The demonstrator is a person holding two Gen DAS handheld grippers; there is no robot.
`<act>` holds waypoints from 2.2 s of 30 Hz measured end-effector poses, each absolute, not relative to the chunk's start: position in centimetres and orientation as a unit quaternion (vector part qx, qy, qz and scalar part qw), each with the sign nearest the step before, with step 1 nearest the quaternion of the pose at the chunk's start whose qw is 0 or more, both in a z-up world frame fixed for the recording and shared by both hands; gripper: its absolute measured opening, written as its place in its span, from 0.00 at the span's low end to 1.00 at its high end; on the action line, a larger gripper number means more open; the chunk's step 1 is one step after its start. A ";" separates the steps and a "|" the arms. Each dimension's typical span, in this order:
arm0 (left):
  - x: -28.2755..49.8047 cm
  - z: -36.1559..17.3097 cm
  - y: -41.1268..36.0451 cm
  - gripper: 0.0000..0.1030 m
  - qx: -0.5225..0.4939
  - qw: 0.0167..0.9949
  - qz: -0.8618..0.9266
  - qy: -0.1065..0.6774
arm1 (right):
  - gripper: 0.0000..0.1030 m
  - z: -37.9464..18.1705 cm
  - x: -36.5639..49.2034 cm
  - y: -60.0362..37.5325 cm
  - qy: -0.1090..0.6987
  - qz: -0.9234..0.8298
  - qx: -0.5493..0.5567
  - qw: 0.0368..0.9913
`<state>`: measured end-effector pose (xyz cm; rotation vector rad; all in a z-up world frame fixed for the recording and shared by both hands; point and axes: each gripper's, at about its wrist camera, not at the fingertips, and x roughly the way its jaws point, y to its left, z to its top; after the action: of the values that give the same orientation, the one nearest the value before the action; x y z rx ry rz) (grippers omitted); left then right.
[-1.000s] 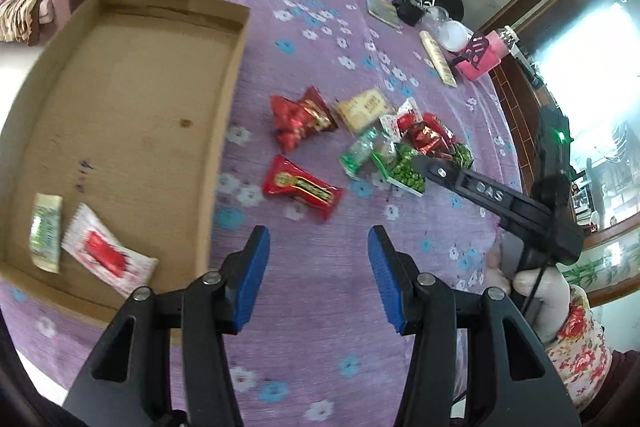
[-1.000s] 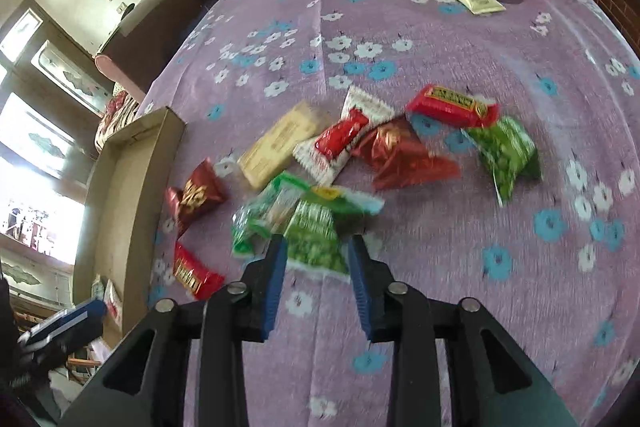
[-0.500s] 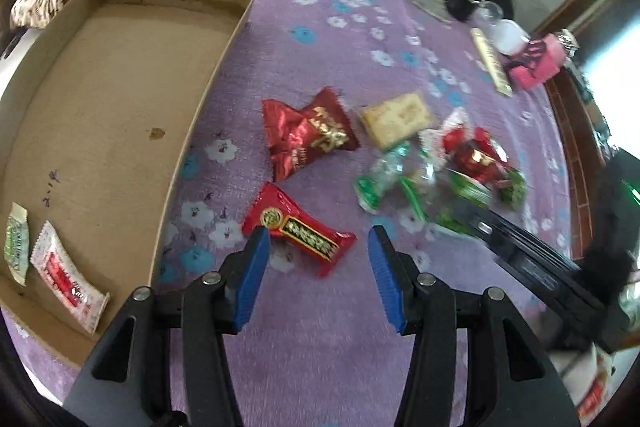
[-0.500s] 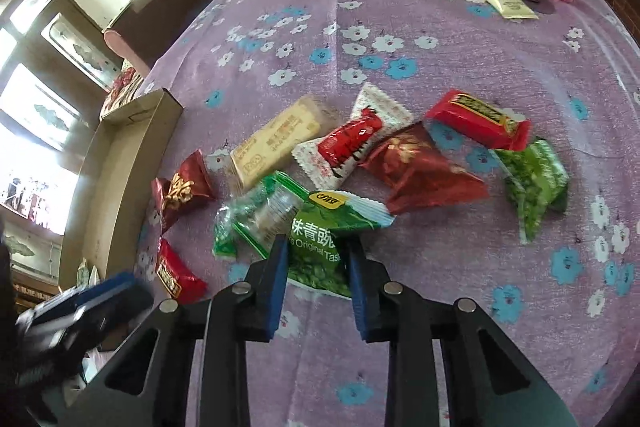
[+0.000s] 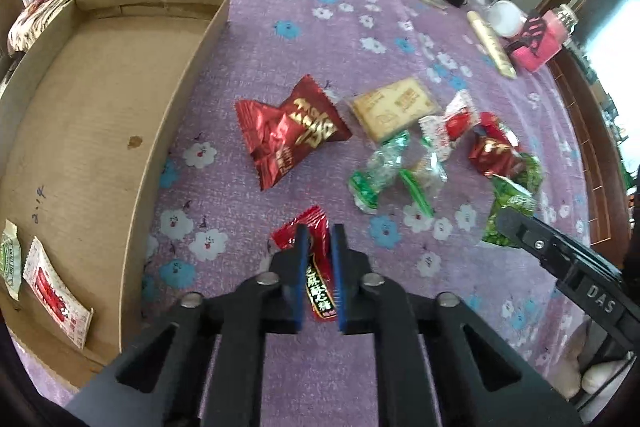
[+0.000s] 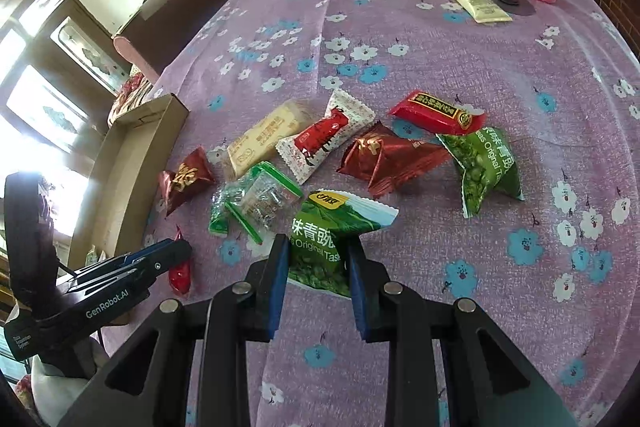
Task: Organize snacks
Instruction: 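Grasp the red candy with the left gripper while the right grasps the green pea bag, then carry both snacks into the tray and open both grippers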
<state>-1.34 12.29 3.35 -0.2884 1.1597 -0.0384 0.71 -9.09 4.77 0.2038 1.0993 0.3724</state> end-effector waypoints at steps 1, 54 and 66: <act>-1.5 3.6 12.5 0.06 -0.141 0.827 -0.022 0.544 | 0.26 4.9 0.6 -9.0 0.517 0.177 0.095 0.832; -4.8 5.2 34.1 0.20 -0.167 0.825 0.064 0.536 | 0.26 5.4 -0.6 18.7 0.549 0.347 0.026 0.760; -5.6 6.6 36.3 0.33 -0.186 0.827 0.052 0.527 | 0.29 4.0 -0.4 22.2 0.553 0.335 -0.029 0.762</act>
<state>-5.57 36.26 6.64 -0.3952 1.1198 0.1096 -0.42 22.23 4.00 -0.0638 1.2024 0.7287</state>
